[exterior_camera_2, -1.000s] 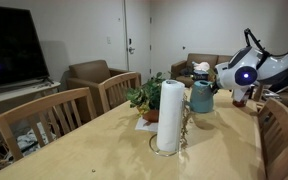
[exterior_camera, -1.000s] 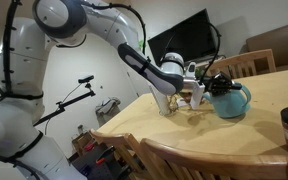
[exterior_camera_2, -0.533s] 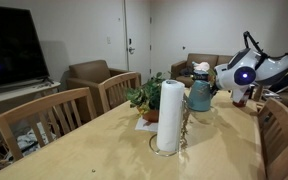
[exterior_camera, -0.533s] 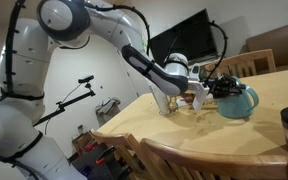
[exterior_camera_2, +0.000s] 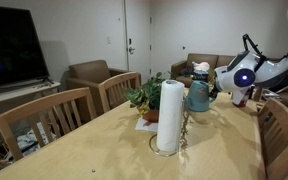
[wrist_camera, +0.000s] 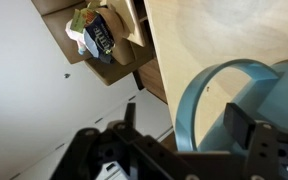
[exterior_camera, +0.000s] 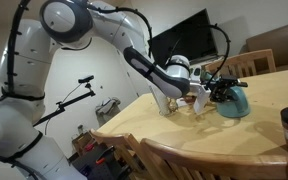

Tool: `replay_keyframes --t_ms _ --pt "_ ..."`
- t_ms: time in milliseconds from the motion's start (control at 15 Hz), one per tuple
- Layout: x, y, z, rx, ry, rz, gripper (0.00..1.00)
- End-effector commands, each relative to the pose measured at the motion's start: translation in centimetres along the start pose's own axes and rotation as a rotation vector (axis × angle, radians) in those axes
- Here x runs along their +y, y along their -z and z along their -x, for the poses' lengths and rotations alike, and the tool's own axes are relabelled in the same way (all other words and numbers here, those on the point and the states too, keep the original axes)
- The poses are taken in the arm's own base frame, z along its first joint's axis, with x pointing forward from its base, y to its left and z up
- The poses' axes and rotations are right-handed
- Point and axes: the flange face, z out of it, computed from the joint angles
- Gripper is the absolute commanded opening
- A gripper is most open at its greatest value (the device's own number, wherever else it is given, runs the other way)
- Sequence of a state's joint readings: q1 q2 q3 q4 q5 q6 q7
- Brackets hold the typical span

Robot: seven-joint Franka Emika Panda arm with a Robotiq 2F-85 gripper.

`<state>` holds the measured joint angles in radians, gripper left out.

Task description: Use the watering can to water the plant

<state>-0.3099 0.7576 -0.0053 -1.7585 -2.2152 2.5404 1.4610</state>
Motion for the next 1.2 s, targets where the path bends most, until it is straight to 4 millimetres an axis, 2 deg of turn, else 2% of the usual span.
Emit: replay_keyframes --t_ms 0,467,867,1000,1067,1133 --pt "1.6 2.1 -0.2 0.014 0.025 0.028 1.00" --pt "2.5 6.7 0.3 0.026 0.093 0.089 1.00" --pt "0.4 10.6 2.3 0.066 0.159 0.058 1.00" --pt "0.4 12.0 2.9 0.089 0.167 0.042 1.00" --pt "-0.5 9.7 2.3 0.055 0.166 0.026 1.00" --pt "-0.6 10.0 2.5 0.055 0.168 0.022 1.00"
